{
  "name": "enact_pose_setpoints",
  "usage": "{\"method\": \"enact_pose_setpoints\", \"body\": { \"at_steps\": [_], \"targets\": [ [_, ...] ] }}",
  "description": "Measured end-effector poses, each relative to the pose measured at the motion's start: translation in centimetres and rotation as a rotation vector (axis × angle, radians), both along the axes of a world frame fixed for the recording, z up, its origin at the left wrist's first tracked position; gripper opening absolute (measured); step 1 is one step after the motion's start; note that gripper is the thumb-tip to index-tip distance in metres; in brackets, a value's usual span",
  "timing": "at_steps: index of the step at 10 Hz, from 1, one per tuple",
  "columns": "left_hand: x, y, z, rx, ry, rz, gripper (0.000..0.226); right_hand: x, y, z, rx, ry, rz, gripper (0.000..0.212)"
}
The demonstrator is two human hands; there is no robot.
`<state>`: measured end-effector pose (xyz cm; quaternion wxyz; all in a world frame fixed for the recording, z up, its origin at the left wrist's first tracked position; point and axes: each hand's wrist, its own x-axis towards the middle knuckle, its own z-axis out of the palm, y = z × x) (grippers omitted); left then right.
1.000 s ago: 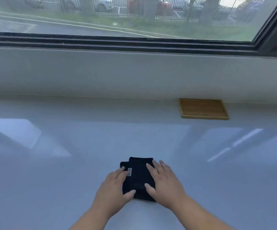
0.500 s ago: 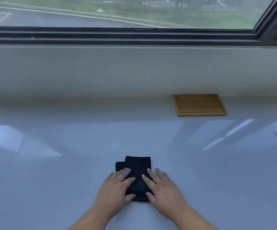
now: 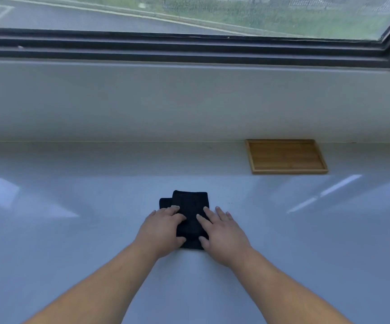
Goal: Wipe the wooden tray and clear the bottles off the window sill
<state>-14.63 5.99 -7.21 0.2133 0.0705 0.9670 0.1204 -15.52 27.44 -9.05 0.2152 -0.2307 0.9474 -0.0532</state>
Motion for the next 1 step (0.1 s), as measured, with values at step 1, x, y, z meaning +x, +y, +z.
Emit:
{"method": "enact_pose_setpoints", "body": {
  "at_steps": [1],
  "targets": [
    [-0.04,0.53,0.69,0.008,0.006,0.031,0.068,-0.20,-0.34,1.28,-0.068,-0.017,-0.031,0.070]
  ]
}}
